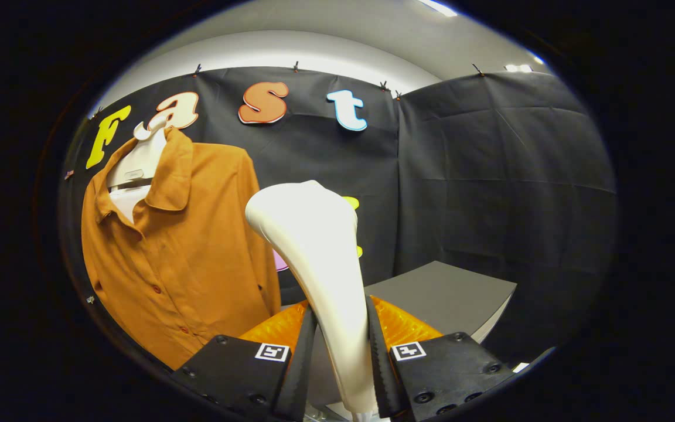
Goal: Iron the clothes twice with a garment steamer, once on the left side and once on the right side.
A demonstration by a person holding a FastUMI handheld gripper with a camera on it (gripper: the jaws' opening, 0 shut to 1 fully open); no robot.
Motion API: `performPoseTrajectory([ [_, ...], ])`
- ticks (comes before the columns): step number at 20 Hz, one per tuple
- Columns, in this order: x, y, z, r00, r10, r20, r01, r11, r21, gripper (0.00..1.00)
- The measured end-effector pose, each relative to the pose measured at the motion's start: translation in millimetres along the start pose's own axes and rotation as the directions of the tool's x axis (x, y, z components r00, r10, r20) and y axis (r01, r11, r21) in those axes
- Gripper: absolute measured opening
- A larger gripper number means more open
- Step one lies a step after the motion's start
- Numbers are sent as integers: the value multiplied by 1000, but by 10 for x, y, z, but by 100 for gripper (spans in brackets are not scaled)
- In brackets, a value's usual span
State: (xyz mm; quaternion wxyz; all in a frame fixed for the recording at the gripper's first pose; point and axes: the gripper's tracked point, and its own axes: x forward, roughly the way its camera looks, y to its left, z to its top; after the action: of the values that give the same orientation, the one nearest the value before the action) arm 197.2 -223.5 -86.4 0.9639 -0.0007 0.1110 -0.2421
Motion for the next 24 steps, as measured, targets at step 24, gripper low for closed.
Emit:
performPoseTrajectory([
  [24,258,1451,-443,987,41,-155,-59,992,-112,45],
])
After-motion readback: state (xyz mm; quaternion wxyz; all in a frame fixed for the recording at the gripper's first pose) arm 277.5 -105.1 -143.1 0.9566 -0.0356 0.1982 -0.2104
